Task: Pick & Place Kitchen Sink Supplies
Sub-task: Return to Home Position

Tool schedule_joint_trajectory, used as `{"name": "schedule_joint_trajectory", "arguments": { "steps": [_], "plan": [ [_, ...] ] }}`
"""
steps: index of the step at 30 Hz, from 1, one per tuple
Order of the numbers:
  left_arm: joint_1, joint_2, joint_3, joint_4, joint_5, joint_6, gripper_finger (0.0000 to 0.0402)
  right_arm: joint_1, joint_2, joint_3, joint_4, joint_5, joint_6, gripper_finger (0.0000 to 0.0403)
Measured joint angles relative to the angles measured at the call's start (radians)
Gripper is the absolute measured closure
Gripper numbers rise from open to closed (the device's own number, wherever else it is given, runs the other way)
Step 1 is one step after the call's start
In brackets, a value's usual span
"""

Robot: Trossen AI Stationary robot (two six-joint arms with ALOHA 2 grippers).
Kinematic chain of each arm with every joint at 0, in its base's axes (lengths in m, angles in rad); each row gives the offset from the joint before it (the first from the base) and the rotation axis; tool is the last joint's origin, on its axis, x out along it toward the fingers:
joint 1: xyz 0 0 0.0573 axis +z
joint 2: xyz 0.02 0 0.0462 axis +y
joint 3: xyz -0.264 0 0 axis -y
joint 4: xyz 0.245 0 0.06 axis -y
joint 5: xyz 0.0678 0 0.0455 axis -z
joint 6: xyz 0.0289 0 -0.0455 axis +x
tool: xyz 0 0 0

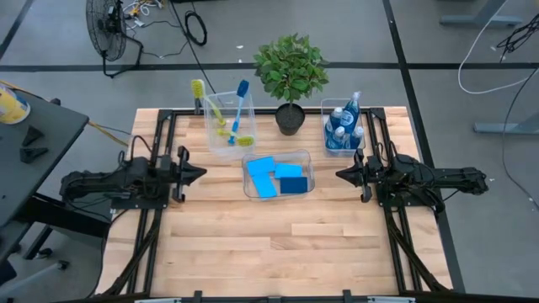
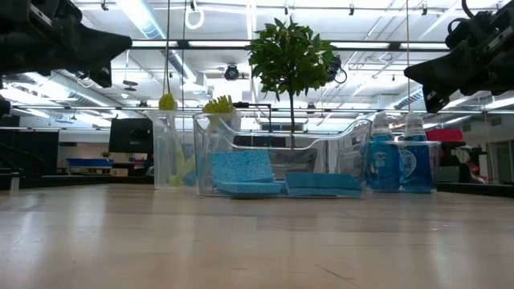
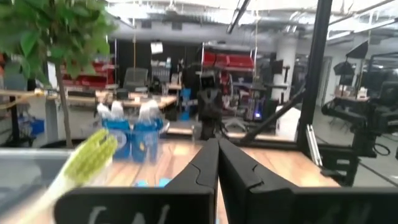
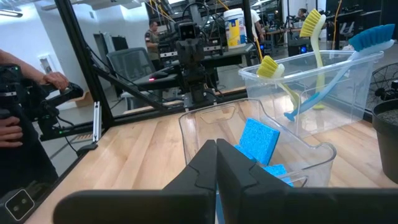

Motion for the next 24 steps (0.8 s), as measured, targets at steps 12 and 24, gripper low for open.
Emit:
{"name": "schedule_joint_trajectory", "arguments": {
  "steps": [12, 24],
  "plan": [
    [0.0, 0.0, 0.0, -0.163, 0.0, -0.036, 0.0387, 0.0, 0.0, 0.0, 0.0, 0.0, 0.0, 0.0394],
    [0.0, 0.0, 0.0, -0.173, 0.025, 0.009, 0.0387, 0.0, 0.0, 0.0, 0.0, 0.0, 0.0, 0.0394]
  ]
}}
